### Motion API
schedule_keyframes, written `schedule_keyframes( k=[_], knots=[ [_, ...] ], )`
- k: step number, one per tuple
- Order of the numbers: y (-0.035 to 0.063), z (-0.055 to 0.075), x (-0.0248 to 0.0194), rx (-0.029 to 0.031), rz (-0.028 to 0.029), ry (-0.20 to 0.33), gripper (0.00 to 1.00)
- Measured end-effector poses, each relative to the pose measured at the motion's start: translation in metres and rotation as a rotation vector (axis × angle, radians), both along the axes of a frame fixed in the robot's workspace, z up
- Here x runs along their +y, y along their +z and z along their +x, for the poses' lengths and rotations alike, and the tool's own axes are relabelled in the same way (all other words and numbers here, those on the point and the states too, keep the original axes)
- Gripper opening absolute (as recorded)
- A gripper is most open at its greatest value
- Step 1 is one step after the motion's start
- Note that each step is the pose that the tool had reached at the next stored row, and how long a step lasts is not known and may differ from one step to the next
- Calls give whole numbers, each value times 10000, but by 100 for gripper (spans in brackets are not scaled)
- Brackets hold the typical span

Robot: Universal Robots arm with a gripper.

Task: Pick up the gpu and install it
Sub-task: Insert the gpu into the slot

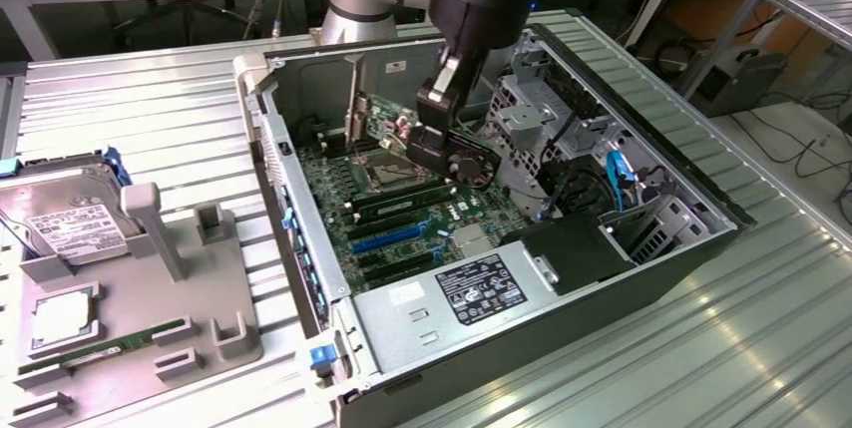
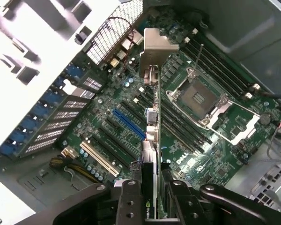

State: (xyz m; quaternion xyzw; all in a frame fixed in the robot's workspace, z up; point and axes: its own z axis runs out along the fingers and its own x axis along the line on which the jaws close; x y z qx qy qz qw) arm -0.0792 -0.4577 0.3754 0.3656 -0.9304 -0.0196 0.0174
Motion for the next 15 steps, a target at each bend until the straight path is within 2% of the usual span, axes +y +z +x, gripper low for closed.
schedule_keyframes(
  k=[4,15],
  knots=[
    [-22,0,0,0,1,741,26],
    [-102,0,0,0,0,3265,26]
  ],
)
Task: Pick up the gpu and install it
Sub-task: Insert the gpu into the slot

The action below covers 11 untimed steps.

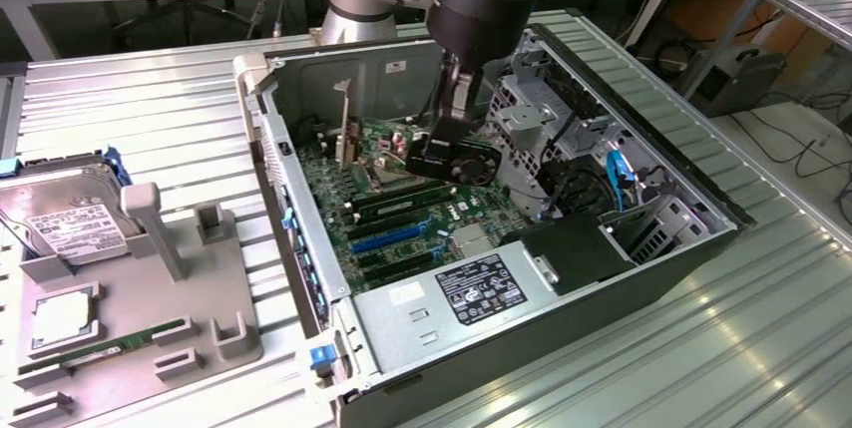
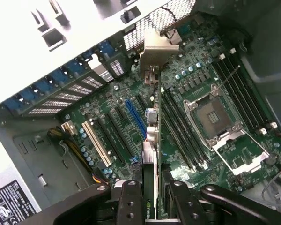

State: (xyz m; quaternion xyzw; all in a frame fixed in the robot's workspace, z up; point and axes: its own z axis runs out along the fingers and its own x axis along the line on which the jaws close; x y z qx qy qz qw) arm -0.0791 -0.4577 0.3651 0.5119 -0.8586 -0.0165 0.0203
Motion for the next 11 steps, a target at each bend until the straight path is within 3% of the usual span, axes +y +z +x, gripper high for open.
schedule_keyframes(
  k=[3,11],
  knots=[
    [-35,0,0,-1,1,987,26],
    [-107,0,0,-1,1,2997,26]
  ],
)
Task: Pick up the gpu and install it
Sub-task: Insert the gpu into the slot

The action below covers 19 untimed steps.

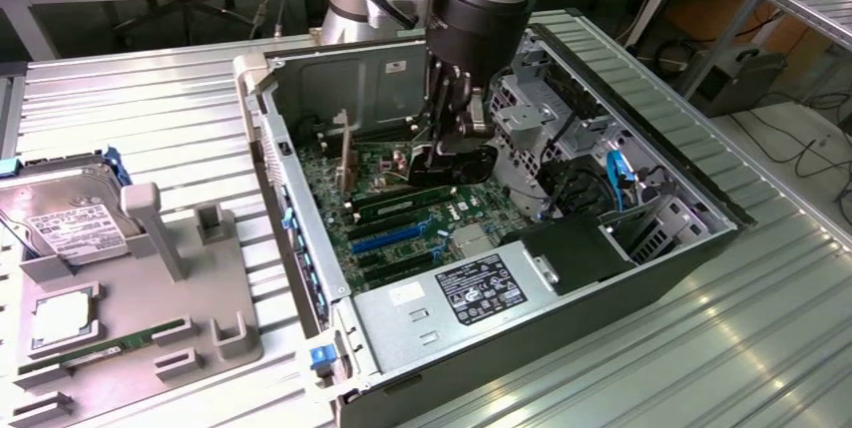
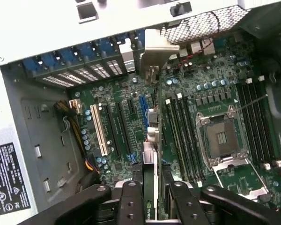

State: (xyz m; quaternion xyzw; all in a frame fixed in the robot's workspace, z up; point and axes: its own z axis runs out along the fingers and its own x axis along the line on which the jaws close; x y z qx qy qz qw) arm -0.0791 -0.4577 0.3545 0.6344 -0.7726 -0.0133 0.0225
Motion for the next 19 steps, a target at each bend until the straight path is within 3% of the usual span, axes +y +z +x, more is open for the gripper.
schedule_keyframes(
  k=[11,19],
  knots=[
    [-125,0,0,0,0,2057,26],
    [-271,-109,15,-4,0,2256,26]
  ],
)
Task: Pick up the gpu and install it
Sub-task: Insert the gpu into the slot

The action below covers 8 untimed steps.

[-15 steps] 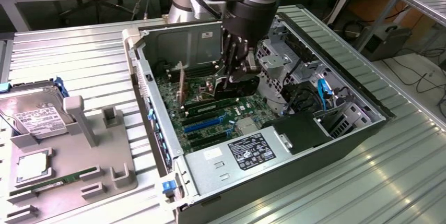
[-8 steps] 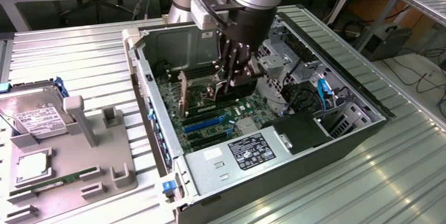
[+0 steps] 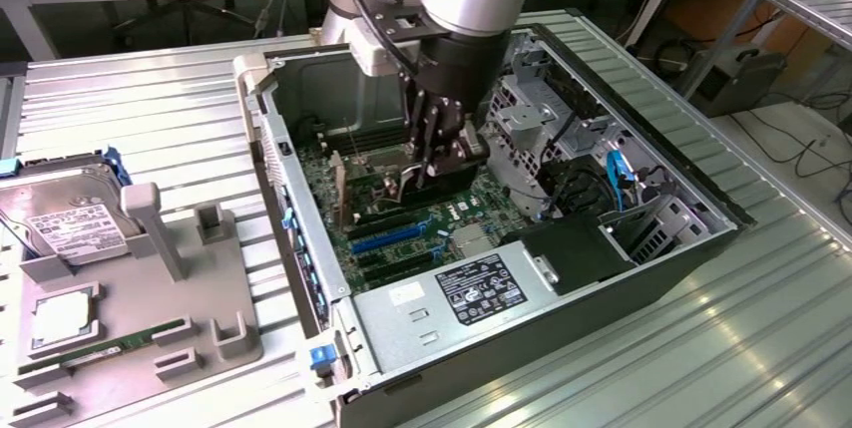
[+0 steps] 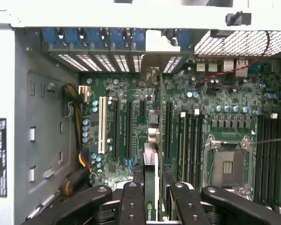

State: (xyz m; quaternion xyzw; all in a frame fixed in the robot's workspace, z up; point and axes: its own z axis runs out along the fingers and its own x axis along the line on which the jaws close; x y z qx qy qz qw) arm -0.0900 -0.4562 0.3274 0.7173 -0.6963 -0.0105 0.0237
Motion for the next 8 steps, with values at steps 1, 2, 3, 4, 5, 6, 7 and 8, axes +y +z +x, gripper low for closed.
schedule_keyframes(
  k=[1,2,3,4,5,6,7,8],
  knots=[
    [-19,0,0,1,0,16,26],
    [-37,0,0,1,-1,28,26],
    [-54,-1,0,0,-1,39,26],
    [-74,-1,0,1,-2,53,26],
    [-91,-3,1,1,-3,55,26],
    [-110,-7,6,1,-3,54,26],
    [-129,-14,14,1,-3,55,26],
    [-147,-25,26,1,-2,55,26]
  ],
)
